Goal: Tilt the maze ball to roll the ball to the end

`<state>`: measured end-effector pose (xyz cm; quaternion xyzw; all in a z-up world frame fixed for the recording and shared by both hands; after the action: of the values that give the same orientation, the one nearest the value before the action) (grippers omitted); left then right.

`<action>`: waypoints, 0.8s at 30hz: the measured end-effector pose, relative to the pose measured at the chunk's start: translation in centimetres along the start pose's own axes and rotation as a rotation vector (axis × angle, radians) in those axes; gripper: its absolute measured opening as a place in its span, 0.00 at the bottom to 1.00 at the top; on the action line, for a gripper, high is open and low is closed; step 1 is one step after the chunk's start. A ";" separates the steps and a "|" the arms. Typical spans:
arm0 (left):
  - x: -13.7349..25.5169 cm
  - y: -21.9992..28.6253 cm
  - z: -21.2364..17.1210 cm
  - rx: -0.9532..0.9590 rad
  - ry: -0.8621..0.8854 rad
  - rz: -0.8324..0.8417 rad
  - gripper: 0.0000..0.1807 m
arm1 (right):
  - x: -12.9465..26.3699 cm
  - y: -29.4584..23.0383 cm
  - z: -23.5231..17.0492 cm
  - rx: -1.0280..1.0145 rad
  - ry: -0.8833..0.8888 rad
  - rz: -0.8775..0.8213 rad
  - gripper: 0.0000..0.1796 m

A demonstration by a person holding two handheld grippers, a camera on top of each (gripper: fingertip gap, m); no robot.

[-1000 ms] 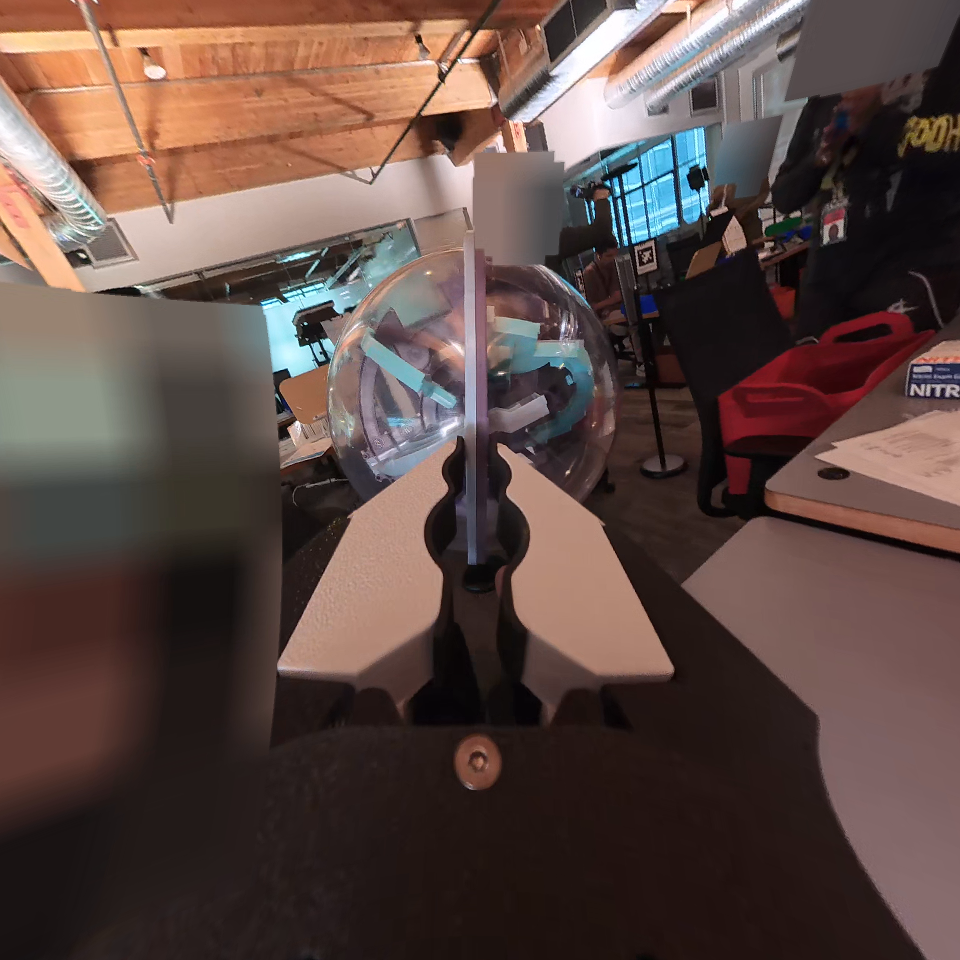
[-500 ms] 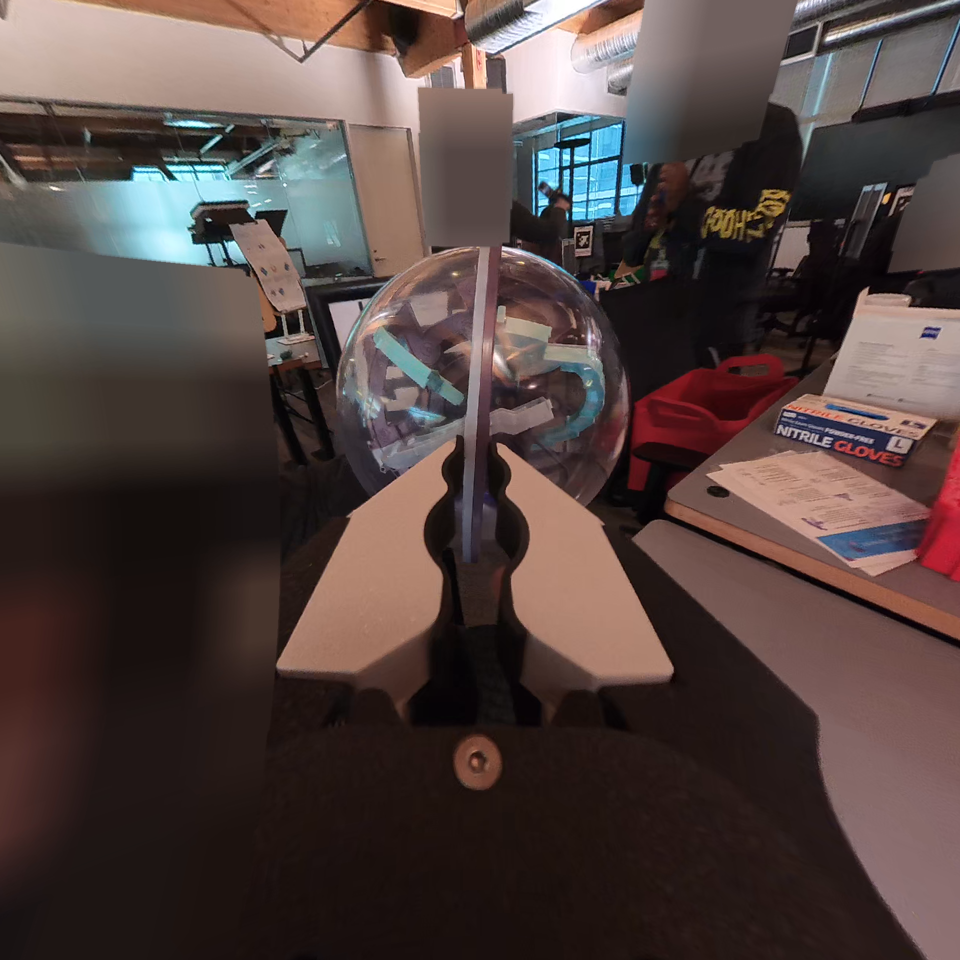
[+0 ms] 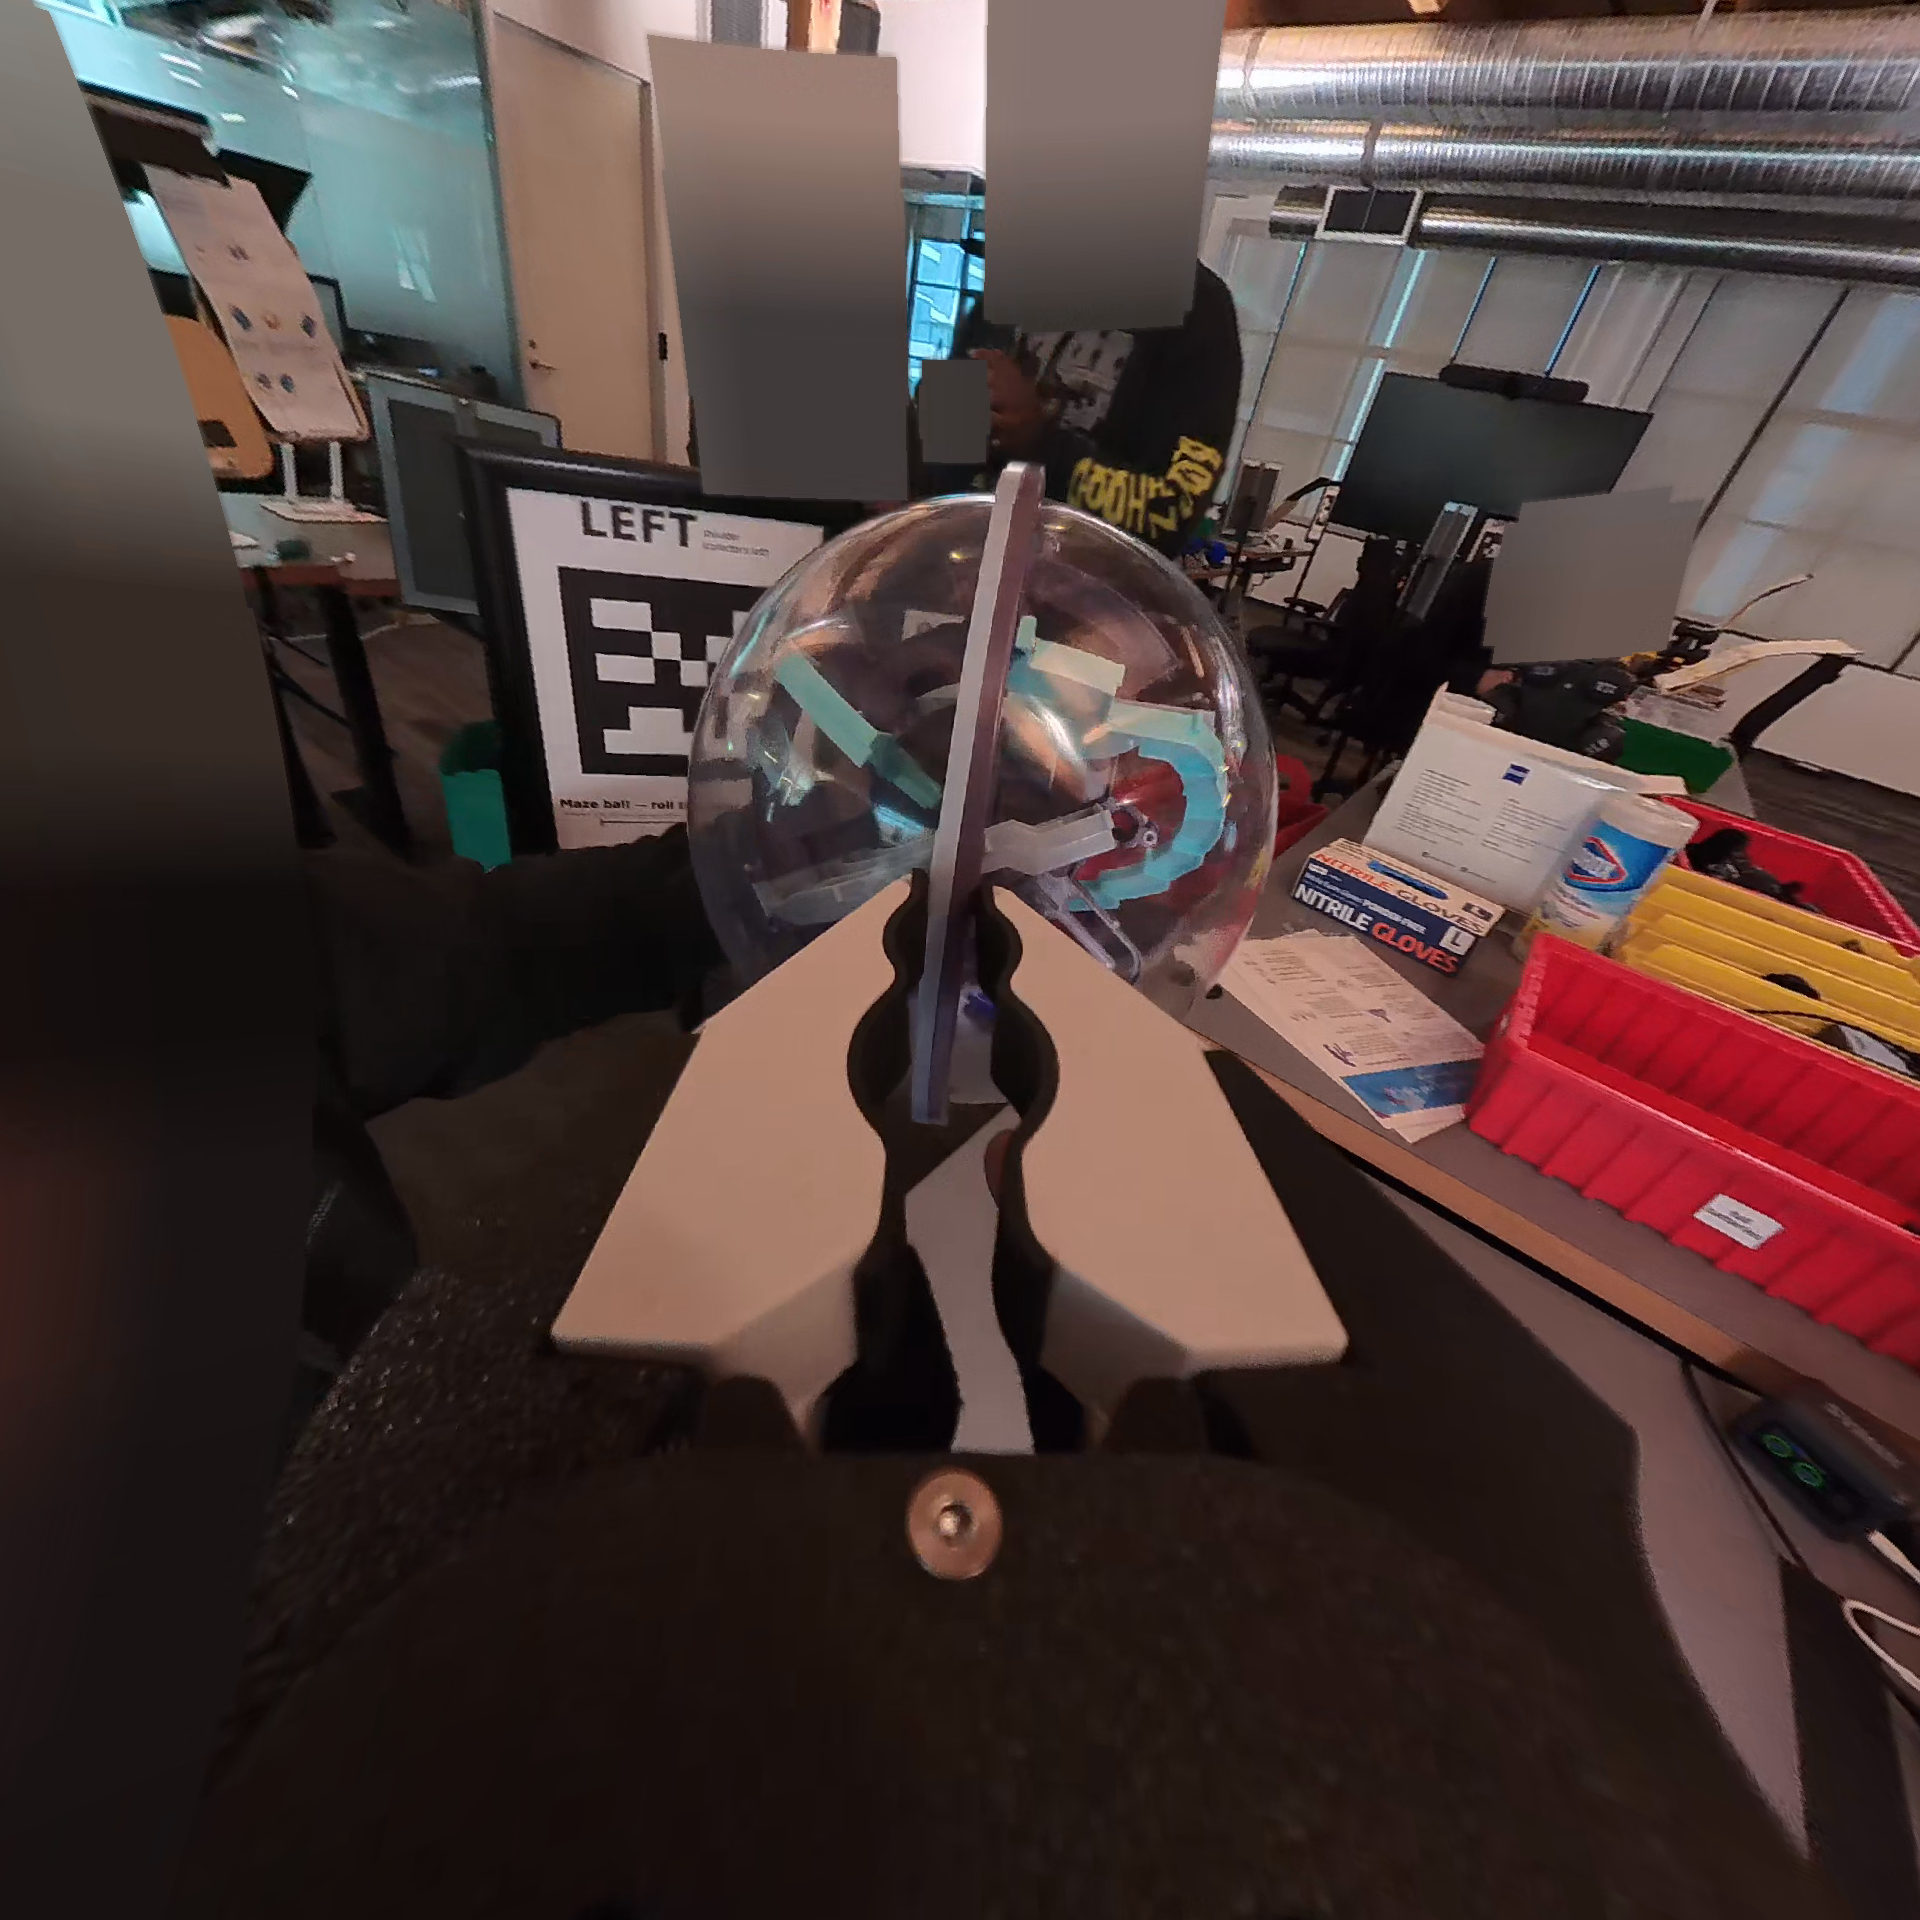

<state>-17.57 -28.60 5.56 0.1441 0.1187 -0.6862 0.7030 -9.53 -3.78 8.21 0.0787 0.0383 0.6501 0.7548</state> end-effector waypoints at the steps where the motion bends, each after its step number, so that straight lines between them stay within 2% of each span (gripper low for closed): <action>1: -0.1 -0.3 -0.1 0.007 0.004 -0.009 0.03 | 0.0 -0.1 0.0 0.006 -0.008 -0.012 0.03; 12: -1.8 -2.6 -2.2 0.085 0.019 -0.088 0.03 | 0.8 -1.3 -0.2 0.005 -0.099 -0.136 0.04; 24: -5.7 -5.2 -6.0 0.224 0.024 -0.230 0.04 | 2.4 -2.8 0.5 -0.040 -0.203 -0.314 0.04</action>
<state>-22.73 -21.21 1.87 0.2155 0.0655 -0.7694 0.5978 -6.36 -1.82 8.38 0.1219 -0.0394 0.5138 0.8483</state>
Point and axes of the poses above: each gripper's, where its closed fingertips meet, x back along the fingers, z out of its top, y = z × x across the jaws, the point moved 6 cm from there along x, back along the fingers, and after that the axes turned 7 degrees about z, right-handed, at the moved point
